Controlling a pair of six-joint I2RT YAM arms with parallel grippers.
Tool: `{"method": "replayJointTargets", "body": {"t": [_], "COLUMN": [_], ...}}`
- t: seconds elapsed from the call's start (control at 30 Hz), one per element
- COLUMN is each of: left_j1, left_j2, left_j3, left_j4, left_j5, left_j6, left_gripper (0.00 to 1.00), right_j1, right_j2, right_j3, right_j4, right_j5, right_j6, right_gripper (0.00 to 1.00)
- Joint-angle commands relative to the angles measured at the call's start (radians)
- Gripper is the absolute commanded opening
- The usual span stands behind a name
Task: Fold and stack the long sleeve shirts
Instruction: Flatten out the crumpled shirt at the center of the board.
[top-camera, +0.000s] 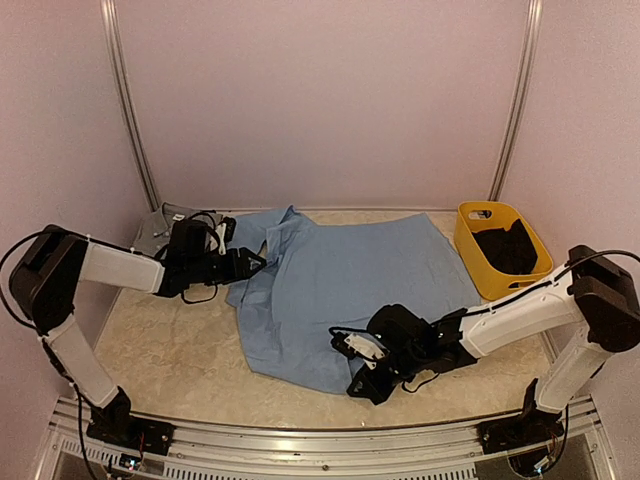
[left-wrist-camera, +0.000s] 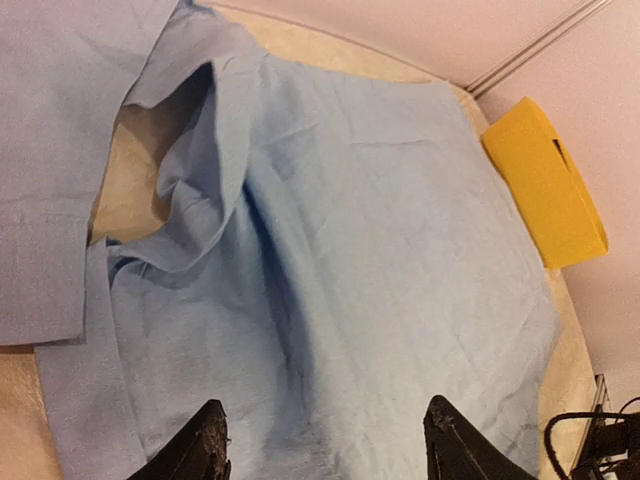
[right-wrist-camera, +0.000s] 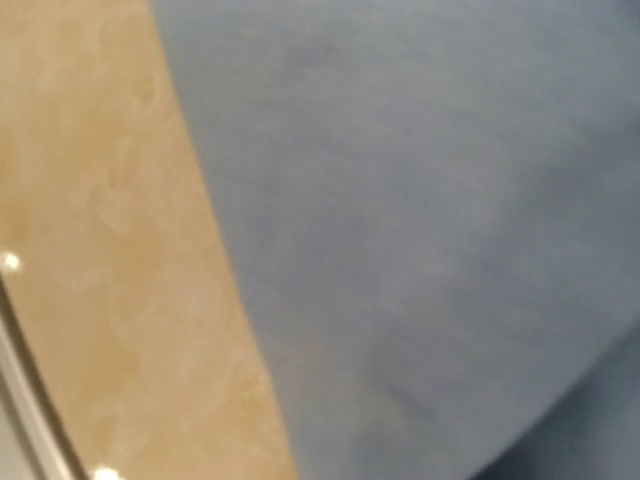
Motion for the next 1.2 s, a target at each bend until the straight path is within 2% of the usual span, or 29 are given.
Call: {"method": "replayJointTargets", "body": {"t": [0.0, 0.13, 0.3, 0.43, 0.57, 0.73, 0.87, 1.03, 1.17], "left_j1": [-0.018, -0.085, -0.199, -0.310, -0.441, -0.552, -0.580, -0.582, -0.594], "left_j2": [-0.152, -0.316, -0.529, -0.710, -0.851, -0.890, -0.846, -0.751, -0.665], "left_j3": [-0.130, -0.336, -0.496, -0.584, -0.591, -0.609, -0.640, -0.703, -0.664], "left_j4": [0.277, 0.430, 0.429, 0.391, 0.247, 0.183, 0.200, 0.319, 0.307], "left_j5": [0.119, 0.089, 0.015, -0.055, -0.179, -0.260, -0.299, -0.296, -0.324], "left_j6": [0.011, 0.065, 0.167, 0.205, 0.298, 0.320, 0.292, 0.244, 0.228], "left_gripper": [0.64, 0.67, 0.67, 0.69, 0.70, 0.69, 0.67, 0.62, 0.59], "right_j1": [0.010, 0.004, -0.087, -0.182, -0.228, -0.264, -0.290, -0.331, -0.375], "right_j2": [-0.049, -0.103, -0.125, -0.123, -0.082, -0.013, 0.048, 0.091, 0.100], "right_j3": [0.039, 0.160, 0.224, 0.163, 0.125, 0.054, 0.039, 0.041, 0.059], "right_j4": [0.029, 0.012, 0.079, 0.246, 0.430, 0.729, 0.860, 0.902, 0.820], "right_j5": [-0.103, -0.194, -0.335, -0.432, -0.523, -0.584, -0.607, -0.617, -0.610], "right_j6": [0.053, 0.137, 0.337, 0.526, 0.679, 0.886, 0.974, 1.001, 0.944], "right_gripper": [0.00, 0.00, 0.00, 0.00, 0.00, 0.00, 0.00, 0.00, 0.00]}}
